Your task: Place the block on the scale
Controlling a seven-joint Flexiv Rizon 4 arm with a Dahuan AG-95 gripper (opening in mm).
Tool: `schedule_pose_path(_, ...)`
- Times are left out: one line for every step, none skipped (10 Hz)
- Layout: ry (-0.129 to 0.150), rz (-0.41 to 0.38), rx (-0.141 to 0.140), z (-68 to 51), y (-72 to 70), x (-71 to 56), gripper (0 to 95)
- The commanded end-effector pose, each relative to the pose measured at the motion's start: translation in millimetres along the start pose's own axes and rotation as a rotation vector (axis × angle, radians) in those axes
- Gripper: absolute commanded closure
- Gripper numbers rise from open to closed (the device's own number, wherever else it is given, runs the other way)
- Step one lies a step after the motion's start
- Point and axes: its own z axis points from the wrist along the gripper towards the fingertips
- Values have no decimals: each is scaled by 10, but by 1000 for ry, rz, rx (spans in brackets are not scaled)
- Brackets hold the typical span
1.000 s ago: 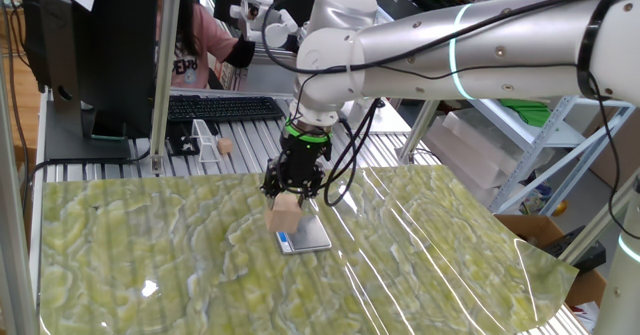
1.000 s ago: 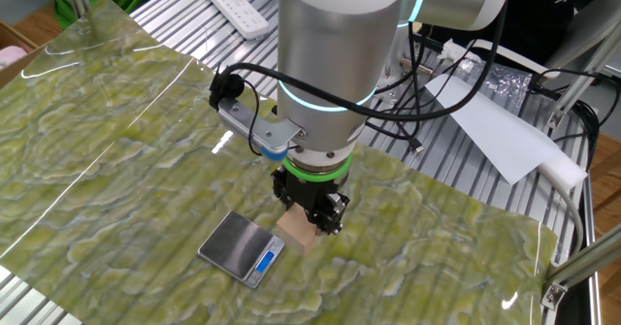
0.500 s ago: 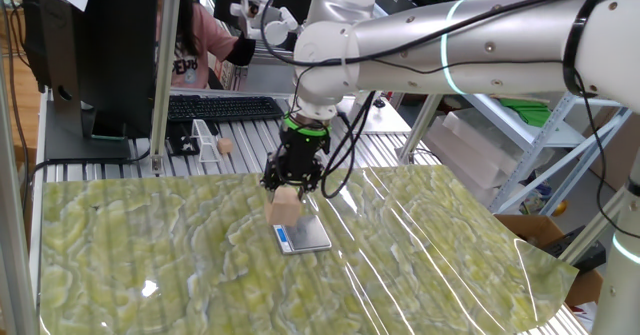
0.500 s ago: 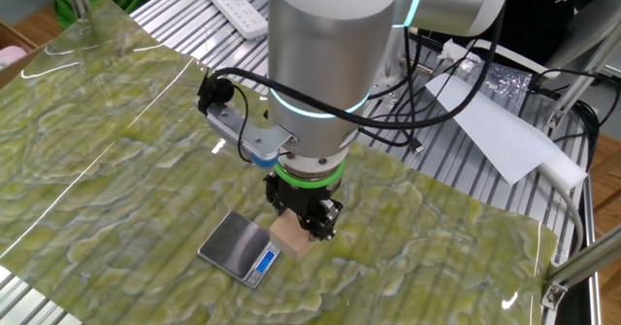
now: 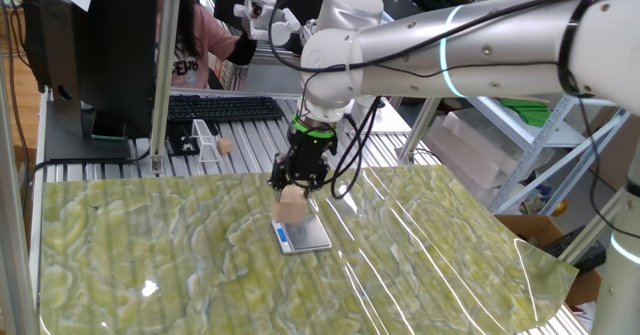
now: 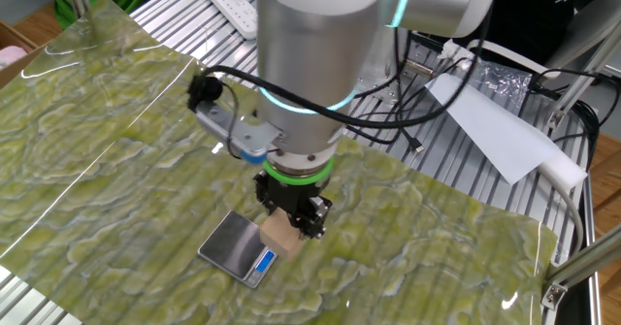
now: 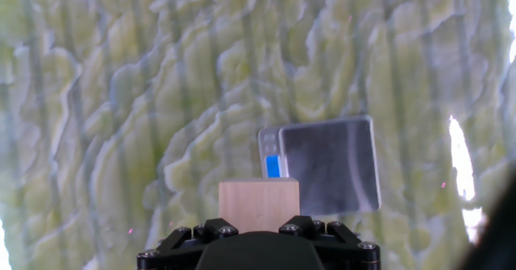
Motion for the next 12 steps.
schedule_pose_path(9,-9,-1,-26,-33,-77,950)
schedule_pose_path(8,-7,0,-30,-41,-93,950)
schedule_pose_path(7,3,5,-30,-44,-94,950)
schedule_pose_path(9,13,4,-30,-46,-94,950)
schedule_pose_path(10,28,2,-31,-49,-95,950)
schedule_pose_path(16,32,3,-31,-53,-100,950)
schedule_pose_path(19,31,3,-30,-55,-102,950)
schedule_pose_path(19,31,2,-31,-56,-105,950)
schedule_pose_path(18,26,2,-37,-68,-131,950)
schedule_pose_path(18,22,3,-49,-84,-172,950)
schedule_pose_path(24,9,4,-85,-111,-257,950)
schedule_pose_path(28,-13,13,-114,-140,-329,950)
